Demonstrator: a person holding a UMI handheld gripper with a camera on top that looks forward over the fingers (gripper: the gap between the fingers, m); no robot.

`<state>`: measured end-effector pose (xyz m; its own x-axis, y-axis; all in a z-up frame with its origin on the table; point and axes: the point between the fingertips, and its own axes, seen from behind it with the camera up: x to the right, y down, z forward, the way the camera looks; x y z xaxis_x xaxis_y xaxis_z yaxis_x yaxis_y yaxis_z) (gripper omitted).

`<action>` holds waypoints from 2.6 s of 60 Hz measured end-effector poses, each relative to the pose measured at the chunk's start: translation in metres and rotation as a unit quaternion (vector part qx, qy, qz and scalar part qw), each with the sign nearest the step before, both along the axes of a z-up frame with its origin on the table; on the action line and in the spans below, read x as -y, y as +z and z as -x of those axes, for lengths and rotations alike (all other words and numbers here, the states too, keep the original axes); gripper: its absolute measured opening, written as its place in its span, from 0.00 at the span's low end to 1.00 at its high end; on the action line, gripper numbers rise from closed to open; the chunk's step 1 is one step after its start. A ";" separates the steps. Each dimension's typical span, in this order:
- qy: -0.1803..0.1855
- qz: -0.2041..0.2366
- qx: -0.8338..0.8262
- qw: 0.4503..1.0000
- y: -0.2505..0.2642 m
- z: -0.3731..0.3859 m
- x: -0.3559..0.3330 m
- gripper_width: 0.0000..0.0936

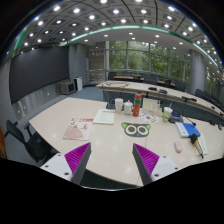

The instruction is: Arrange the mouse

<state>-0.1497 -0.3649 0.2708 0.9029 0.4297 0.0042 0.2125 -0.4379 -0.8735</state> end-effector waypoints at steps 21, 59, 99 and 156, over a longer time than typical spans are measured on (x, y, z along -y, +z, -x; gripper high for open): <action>-0.062 0.044 0.032 0.997 -0.106 -0.123 -0.034 0.91; -0.150 0.045 0.048 0.986 -0.249 -0.377 -0.290 0.90; -0.164 0.067 0.050 0.983 -0.269 -0.384 -0.361 0.36; -0.143 0.070 0.034 0.987 -0.258 -0.021 -0.449 0.36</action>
